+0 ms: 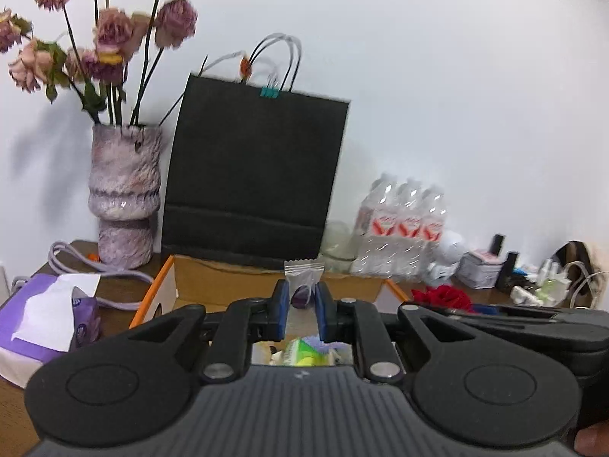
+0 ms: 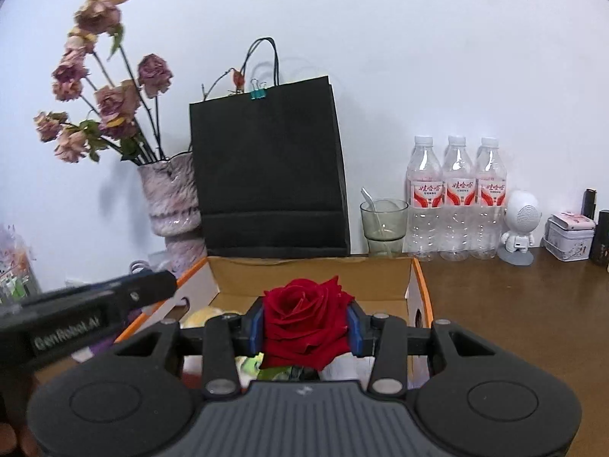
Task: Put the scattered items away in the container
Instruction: 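Lift the rose and packet over the box and open both grippers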
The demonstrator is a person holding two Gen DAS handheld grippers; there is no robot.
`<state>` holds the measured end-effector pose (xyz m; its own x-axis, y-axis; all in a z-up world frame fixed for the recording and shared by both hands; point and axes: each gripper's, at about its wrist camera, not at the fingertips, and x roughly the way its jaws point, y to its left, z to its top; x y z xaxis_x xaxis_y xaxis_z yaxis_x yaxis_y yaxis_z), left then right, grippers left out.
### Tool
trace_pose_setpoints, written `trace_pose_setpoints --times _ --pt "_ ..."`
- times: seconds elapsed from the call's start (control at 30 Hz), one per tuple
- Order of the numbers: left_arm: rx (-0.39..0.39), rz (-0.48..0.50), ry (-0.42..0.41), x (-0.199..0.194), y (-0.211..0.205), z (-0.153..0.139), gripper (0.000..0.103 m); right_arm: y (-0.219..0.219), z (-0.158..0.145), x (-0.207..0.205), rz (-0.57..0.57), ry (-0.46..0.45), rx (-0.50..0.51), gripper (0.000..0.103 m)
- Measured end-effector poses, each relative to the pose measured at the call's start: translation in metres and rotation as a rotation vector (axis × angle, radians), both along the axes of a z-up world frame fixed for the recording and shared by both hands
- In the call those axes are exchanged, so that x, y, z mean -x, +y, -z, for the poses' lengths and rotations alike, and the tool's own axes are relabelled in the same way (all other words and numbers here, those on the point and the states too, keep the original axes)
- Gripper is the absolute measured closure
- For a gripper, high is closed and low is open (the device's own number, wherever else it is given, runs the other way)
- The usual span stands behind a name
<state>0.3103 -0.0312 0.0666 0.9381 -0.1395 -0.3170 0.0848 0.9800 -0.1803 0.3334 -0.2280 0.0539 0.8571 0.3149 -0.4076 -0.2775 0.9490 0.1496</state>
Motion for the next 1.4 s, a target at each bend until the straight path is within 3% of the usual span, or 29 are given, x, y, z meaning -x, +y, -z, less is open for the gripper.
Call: trace_pose_setpoints --times 0.37,0.53,0.87,0.9,0.93,0.97,1.0,1.07,1.13,1.23,1.4 --pt "0.006 -0.019 0.090 -0.067 0.016 0.019 0.087 0.018 0.016 -0.064 -0.021 0.061 0.044 0.063" --pt "0.003 -0.034 0.141 -0.075 0.022 0.029 0.087 0.024 0.033 -0.078 -0.024 0.119 0.072 0.063" --pt "-0.013 -0.035 0.173 -0.078 0.019 0.034 0.086 0.021 0.039 -0.081 -0.013 0.136 0.083 0.062" --pt "-0.018 -0.043 0.176 -0.078 0.018 0.034 0.083 0.021 0.039 -0.082 -0.011 0.139 0.083 0.060" --pt "-0.023 -0.055 0.179 -0.078 0.019 0.033 0.063 0.021 0.039 -0.083 -0.007 0.143 0.083 0.058" --pt "-0.026 -0.072 0.180 -0.078 0.019 0.033 0.035 0.020 0.039 -0.084 -0.002 0.148 0.086 0.047" --pt "-0.034 -0.104 0.178 -0.077 0.020 0.031 0.026 0.020 0.039 -0.085 0.007 0.152 0.089 0.022" --pt "-0.061 -0.160 0.168 -0.076 0.022 0.028 0.001 0.018 0.037 -0.085 0.050 0.146 0.104 0.008" --pt "-0.045 -0.189 0.157 -0.074 0.027 0.025 0.000 0.013 0.034 -0.084 0.064 0.141 0.103 0.000" --pt "-0.019 -0.178 0.160 -0.073 0.031 0.022 0.000 0.008 0.032 -0.085 0.054 0.155 0.081 0.000" --pt "-0.049 -0.170 0.160 -0.073 0.025 0.021 0.000 0.011 0.034 -0.086 0.046 0.164 0.095 0.000"
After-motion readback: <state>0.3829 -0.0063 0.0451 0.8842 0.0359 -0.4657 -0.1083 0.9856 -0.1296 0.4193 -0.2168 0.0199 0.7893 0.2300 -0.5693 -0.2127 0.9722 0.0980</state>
